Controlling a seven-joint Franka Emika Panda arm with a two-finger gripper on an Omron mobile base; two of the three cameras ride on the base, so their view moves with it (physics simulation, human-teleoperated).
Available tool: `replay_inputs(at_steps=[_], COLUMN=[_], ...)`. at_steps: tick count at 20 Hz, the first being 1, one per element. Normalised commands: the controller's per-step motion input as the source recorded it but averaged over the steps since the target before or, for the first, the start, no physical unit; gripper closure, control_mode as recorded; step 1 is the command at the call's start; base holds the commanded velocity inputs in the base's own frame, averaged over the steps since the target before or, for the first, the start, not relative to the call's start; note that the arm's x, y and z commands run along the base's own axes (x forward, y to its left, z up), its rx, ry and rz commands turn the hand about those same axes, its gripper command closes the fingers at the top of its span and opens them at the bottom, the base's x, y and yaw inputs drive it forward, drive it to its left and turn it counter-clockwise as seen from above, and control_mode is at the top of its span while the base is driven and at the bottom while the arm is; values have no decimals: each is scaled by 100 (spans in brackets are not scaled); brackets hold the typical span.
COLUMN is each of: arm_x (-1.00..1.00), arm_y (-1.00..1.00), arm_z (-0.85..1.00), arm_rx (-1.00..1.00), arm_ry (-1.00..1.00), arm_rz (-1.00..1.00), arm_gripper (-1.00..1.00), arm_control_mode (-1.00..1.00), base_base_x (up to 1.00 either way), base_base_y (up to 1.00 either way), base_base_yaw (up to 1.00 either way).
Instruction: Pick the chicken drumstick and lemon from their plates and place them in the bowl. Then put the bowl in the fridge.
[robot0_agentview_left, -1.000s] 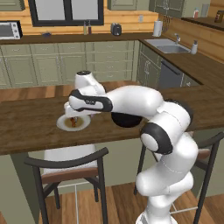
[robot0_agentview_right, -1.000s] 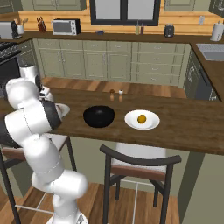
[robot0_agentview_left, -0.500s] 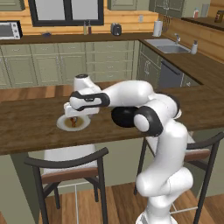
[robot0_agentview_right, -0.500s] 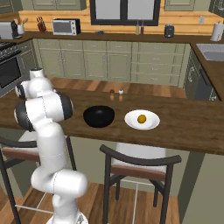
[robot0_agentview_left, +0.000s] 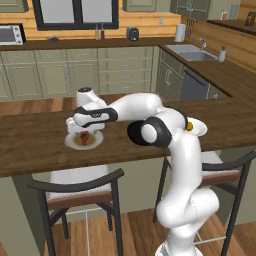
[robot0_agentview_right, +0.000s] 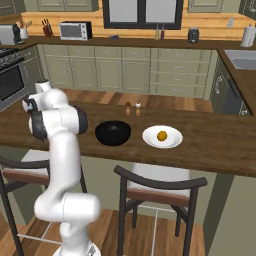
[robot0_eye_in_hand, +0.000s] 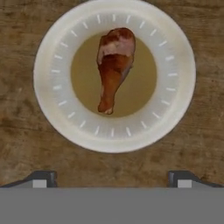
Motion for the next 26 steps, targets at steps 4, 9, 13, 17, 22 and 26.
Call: replay_inputs(at_steps=[4, 9, 13, 17, 22, 26], arm_x=[35, 21, 22, 19, 29, 27], arm_y=[6, 3, 3, 0, 0, 0], arm_z=[-28, -25, -37, -50, -35, -39], arm_rx=[0, 0, 0, 0, 0, 0], arm_ry=[0, 0, 1, 1, 0, 0], arm_rz=[0, 0, 0, 0, 0, 0], arm_gripper=[-100, -100, -100, -100, -100, -100], arm_control_mode=[-100, -100, -100, -100, -100, -100], base_base_x=[0, 0, 0, 0, 0, 0], base_base_y=[0, 0, 0, 0, 0, 0], base_base_yaw=[0, 0, 0, 0, 0, 0])
